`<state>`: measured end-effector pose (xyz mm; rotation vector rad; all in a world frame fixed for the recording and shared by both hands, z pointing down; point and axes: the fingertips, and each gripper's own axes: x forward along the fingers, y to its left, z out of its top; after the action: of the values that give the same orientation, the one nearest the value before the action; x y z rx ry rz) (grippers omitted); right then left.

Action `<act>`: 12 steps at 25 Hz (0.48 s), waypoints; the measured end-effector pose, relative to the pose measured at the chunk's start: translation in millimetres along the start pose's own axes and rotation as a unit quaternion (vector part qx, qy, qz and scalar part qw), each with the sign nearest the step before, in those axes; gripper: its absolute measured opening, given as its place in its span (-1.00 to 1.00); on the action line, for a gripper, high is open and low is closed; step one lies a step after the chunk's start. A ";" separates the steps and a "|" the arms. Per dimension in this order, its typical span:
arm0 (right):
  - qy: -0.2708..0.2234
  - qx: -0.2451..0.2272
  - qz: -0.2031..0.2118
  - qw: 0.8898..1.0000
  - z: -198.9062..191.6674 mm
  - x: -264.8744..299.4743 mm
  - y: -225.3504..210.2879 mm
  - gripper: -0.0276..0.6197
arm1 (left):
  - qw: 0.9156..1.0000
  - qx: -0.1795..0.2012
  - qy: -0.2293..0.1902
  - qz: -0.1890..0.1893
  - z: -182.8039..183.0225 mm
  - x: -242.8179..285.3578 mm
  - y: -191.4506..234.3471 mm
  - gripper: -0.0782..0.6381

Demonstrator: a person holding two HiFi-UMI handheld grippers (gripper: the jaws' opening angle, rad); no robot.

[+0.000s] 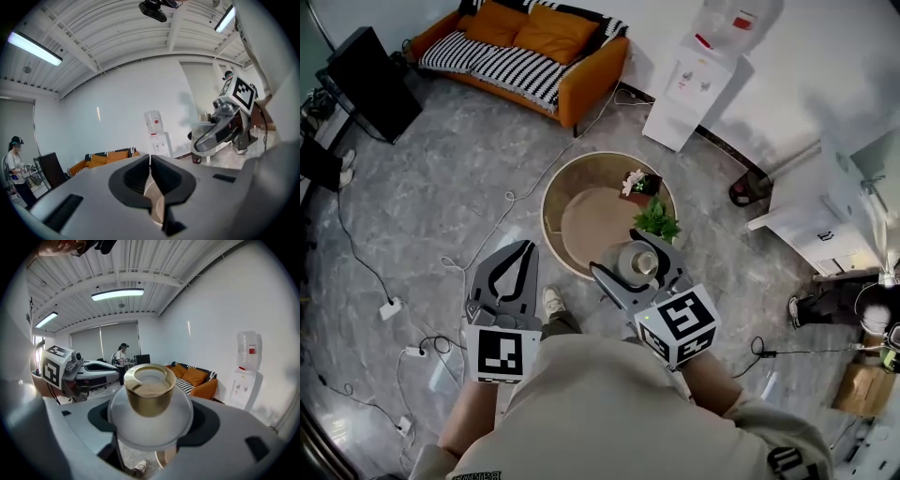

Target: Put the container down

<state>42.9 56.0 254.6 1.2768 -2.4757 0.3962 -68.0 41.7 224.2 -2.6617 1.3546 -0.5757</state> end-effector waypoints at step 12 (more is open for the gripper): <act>0.010 -0.006 -0.019 1.000 49.3 114.9 -7.1 0.11 | 0.999 -0.011 0.003 -0.031 -20.8 57.1 111.8 -0.74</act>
<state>-21.9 -51.1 257.3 1.3062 -2.4312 0.3826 -130.2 -69.1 231.2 -2.7296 1.2923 -0.5805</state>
